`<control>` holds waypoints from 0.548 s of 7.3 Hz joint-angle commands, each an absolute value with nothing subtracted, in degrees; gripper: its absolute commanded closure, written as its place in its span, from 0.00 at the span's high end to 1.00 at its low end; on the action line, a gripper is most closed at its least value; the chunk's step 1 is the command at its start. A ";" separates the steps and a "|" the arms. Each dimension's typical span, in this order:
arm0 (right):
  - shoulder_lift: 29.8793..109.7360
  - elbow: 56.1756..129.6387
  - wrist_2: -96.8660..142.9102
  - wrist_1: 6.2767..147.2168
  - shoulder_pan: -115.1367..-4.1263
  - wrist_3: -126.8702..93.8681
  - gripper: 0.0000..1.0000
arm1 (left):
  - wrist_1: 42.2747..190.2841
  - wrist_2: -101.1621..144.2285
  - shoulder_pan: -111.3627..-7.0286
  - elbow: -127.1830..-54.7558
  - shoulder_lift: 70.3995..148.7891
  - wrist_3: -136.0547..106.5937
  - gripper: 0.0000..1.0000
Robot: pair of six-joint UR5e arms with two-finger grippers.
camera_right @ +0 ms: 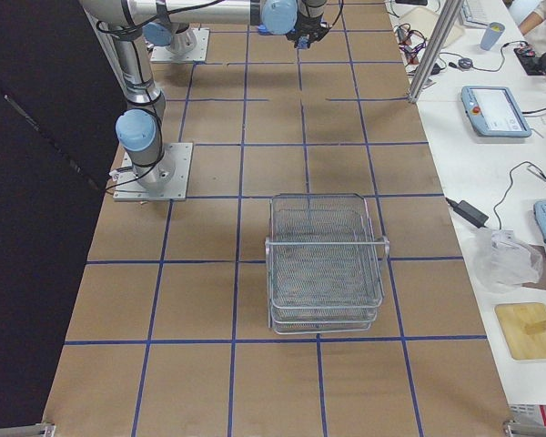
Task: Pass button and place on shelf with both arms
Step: 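Open the left gripper and pull it back while the right gripper holds the button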
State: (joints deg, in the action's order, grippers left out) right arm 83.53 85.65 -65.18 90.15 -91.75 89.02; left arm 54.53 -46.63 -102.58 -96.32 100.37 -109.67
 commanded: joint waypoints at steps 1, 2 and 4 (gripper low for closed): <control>83.23 85.95 -66.96 90.18 -90.45 90.08 0.00 | 54.32 -46.49 -102.57 -96.94 100.02 -108.82 1.00; 83.23 85.87 -71.06 90.78 -88.53 91.13 0.00 | 54.58 -47.28 -101.96 -96.94 99.85 -108.55 1.00; 83.23 86.13 -74.96 91.23 -79.68 93.42 0.00 | 55.28 -56.62 -96.28 -96.94 99.76 -98.17 0.98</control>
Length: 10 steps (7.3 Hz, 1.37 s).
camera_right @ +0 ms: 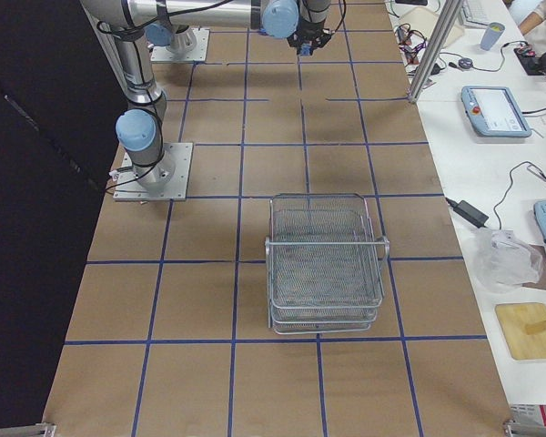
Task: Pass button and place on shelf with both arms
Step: 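Open the left gripper and pull it back while the right gripper holds the button, then carry the button to the mesh basket with the right gripper while the left returns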
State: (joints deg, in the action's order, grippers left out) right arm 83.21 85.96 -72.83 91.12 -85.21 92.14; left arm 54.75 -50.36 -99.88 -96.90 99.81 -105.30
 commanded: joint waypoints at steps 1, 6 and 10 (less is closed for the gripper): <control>82.88 86.22 -75.23 91.40 -74.41 96.21 0.00 | 57.81 -60.60 -92.76 -96.94 99.58 -87.91 0.98; 78.93 86.22 -77.43 93.43 -46.28 128.27 0.00 | 73.80 -83.40 -85.69 -96.24 92.75 -35.68 1.00; 72.51 86.13 -79.62 99.58 -43.15 131.23 0.00 | 82.27 -83.50 -86.22 -95.54 85.44 -25.58 1.00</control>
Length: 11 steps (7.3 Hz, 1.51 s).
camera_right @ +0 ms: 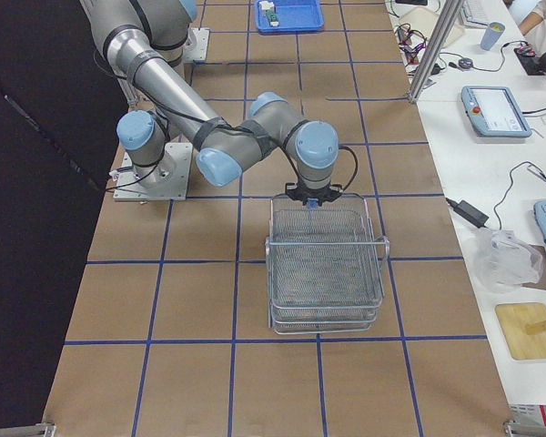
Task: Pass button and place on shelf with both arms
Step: 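Carry the button to the mesh basket with the right gripper while the left returns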
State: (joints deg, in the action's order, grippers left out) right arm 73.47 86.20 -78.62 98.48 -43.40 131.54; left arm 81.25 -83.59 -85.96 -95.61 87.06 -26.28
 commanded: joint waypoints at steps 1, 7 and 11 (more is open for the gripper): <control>72.60 86.13 -79.72 99.58 -43.24 129.48 0.07 | 82.96 -84.11 -85.96 -96.84 84.56 -25.58 1.00; 72.16 86.05 -80.16 99.49 -44.20 122.00 1.00 | 93.23 -90.43 -86.04 -97.65 82.01 -0.97 1.00; 83.11 86.22 -84.98 95.30 -61.11 94.76 1.00 | 95.71 -91.06 -84.90 -96.86 82.00 3.76 1.00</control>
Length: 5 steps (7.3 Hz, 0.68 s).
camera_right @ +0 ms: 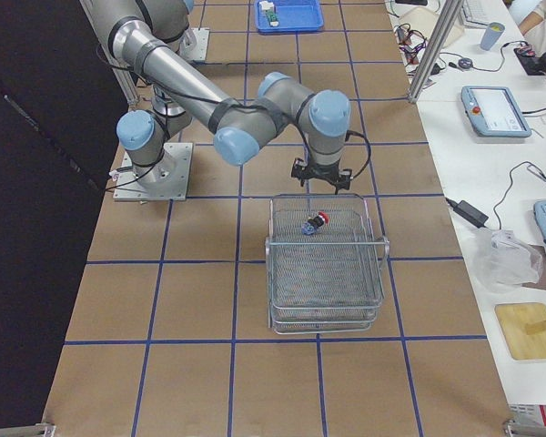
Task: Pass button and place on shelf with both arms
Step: 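Carry the button to the mesh basket with the right gripper while the left returns, then release the button in the basket and raise the right gripper back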
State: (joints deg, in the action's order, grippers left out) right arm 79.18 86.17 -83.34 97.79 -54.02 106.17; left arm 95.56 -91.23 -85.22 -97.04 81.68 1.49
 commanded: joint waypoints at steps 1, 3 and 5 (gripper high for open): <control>85.67 86.22 -84.99 93.36 -66.74 85.00 1.00 | 95.71 -90.79 -84.29 -96.59 82.44 3.95 1.00; 87.62 85.43 -87.79 93.60 -78.96 66.71 1.00 | 95.63 -89.21 -82.97 -97.29 82.53 4.66 1.00; 87.89 85.17 -87.37 93.86 -87.50 40.10 1.00 | 95.36 -89.21 -83.06 -98.00 82.18 4.75 1.00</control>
State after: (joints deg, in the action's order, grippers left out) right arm 87.65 85.34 -87.32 93.58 -81.95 55.62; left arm 95.46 -89.24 -83.08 -97.61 82.39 4.64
